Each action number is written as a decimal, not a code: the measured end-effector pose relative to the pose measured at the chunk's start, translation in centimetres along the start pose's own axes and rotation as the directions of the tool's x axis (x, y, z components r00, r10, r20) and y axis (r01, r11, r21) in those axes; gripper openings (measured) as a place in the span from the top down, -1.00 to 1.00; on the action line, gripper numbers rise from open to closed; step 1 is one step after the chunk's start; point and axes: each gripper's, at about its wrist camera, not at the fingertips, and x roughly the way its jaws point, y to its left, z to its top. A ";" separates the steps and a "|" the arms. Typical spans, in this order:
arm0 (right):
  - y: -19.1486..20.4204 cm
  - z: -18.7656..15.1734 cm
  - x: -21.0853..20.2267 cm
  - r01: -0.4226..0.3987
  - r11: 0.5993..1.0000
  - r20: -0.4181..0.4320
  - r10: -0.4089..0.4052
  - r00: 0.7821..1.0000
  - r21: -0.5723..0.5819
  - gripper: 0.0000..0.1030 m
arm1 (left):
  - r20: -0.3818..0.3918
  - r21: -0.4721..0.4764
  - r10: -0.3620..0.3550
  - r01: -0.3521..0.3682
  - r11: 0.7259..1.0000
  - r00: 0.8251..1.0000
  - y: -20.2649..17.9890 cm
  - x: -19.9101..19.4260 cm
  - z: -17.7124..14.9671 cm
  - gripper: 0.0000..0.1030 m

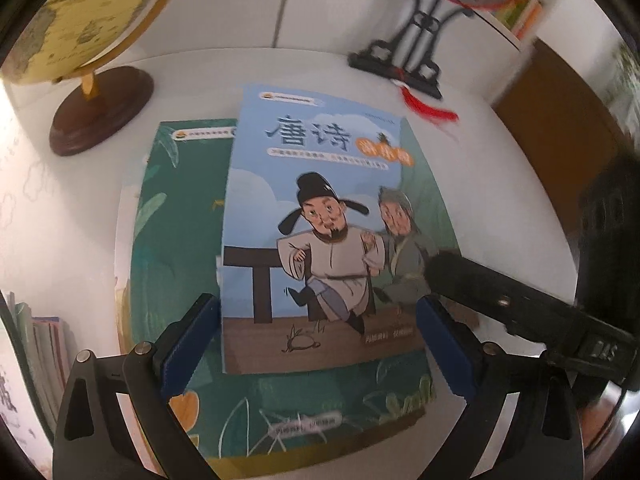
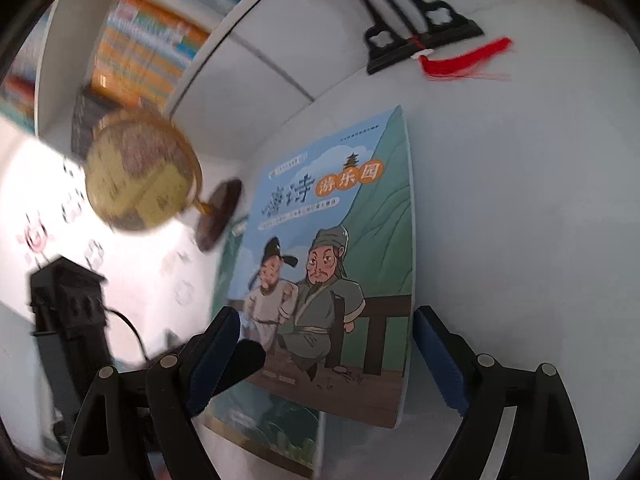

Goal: Organize books

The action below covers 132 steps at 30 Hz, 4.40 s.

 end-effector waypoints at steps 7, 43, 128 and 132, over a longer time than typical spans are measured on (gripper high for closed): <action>0.6 -0.3 0.1 0.035 0.994 -0.078 -0.043 0.996 -0.102 -0.71 | -0.019 -0.057 -0.063 0.062 0.996 0.998 0.5 -0.9 -1.6 -0.89; 1.5 -8.3 -3.3 -0.057 0.994 -0.271 0.029 0.962 -0.095 -0.71 | -0.038 -0.402 -0.180 0.149 0.903 0.983 3.3 -4.8 -12.2 -0.88; 21.7 -10.1 -0.1 -0.442 0.887 -0.170 0.419 0.892 -0.136 0.66 | 0.299 -0.463 0.120 0.034 0.886 0.947 17.3 -22.3 -14.3 -0.43; 22.6 -11.4 3.4 -0.441 0.890 -0.204 0.413 0.887 -0.115 0.66 | 0.271 -0.484 0.140 0.009 0.875 0.952 19.6 -21.3 -15.4 -0.43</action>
